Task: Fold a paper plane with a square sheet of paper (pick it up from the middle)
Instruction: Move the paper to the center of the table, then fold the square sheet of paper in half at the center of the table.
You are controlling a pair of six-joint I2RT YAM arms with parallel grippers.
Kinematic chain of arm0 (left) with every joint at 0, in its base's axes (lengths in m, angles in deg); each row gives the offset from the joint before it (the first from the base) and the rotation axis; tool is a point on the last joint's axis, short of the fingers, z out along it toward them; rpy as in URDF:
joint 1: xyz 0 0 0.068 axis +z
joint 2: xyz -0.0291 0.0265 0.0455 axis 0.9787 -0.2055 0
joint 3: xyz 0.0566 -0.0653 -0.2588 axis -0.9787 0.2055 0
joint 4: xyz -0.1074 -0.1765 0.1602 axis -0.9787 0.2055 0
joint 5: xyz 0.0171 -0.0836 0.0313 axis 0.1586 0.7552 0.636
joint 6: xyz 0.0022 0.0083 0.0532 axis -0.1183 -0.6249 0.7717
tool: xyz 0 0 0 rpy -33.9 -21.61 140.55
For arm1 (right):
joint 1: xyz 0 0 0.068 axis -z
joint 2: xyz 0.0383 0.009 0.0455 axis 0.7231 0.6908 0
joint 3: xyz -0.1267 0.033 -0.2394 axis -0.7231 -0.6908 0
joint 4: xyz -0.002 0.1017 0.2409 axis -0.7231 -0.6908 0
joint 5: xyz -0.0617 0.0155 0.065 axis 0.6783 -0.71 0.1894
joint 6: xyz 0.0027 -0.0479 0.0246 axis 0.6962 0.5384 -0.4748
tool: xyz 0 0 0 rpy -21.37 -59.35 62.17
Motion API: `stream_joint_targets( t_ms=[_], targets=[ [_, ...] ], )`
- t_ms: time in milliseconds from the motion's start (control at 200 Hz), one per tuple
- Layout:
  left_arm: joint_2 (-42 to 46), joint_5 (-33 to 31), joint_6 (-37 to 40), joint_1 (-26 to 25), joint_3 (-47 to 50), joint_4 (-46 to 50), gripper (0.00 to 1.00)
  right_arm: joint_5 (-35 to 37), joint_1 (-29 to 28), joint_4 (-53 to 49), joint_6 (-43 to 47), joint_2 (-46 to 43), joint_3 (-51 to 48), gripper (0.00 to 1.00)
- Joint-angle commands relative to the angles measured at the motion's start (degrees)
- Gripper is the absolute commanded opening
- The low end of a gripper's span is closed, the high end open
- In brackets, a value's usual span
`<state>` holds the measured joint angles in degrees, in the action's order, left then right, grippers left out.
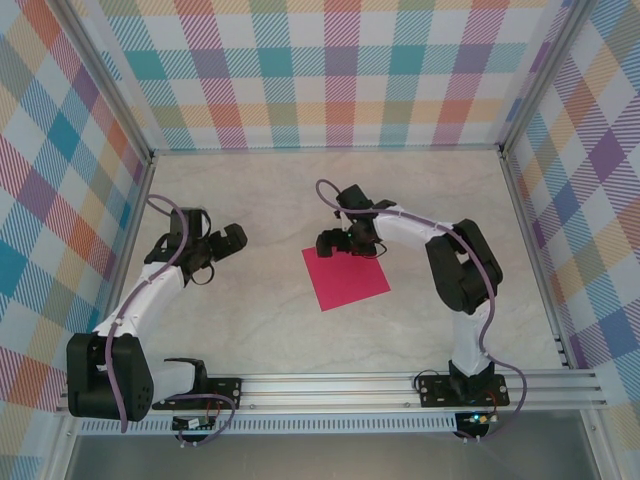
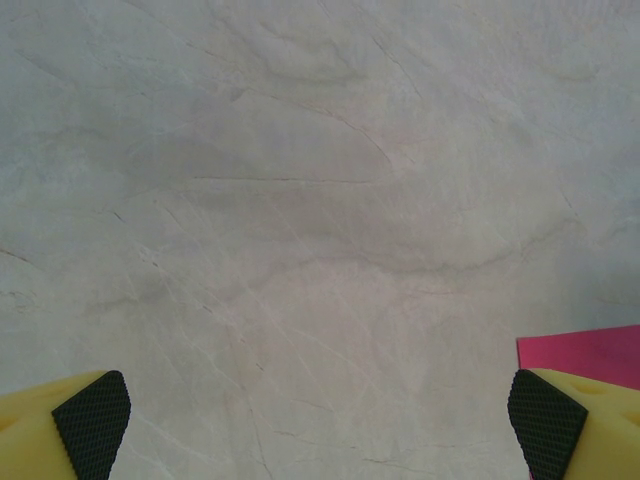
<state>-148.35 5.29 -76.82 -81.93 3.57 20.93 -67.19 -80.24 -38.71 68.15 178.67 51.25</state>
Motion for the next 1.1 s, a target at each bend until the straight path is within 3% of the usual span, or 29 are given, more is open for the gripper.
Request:
stream_joint_targets(
  t_ms=[0, 80, 630, 1095],
  targets=[
    [-0.10, 1.03, -0.22, -0.71, -2.23, 1.05, 1.00, 4.68, -0.80, -13.31, 7.30, -2.07, 2.71, 1.00],
    [-0.63, 1.18, -0.21, -0.69, -2.27, 0.84, 1.00, 7.66, -1.69, -16.64, 8.01, -1.42, 2.23, 1.00],
    [-2.83, 0.62, -0.02, -0.72, -2.82, 1.19, 1.00, 10.14, -5.00, -19.47, 2.98, 7.53, 11.56, 1.00],
    [-1.91, -1.19, -0.07, -0.71, -2.38, 0.94, 1.00, 12.98, -5.27, -19.95, 0.87, 11.63, 8.83, 0.98]
  ],
)
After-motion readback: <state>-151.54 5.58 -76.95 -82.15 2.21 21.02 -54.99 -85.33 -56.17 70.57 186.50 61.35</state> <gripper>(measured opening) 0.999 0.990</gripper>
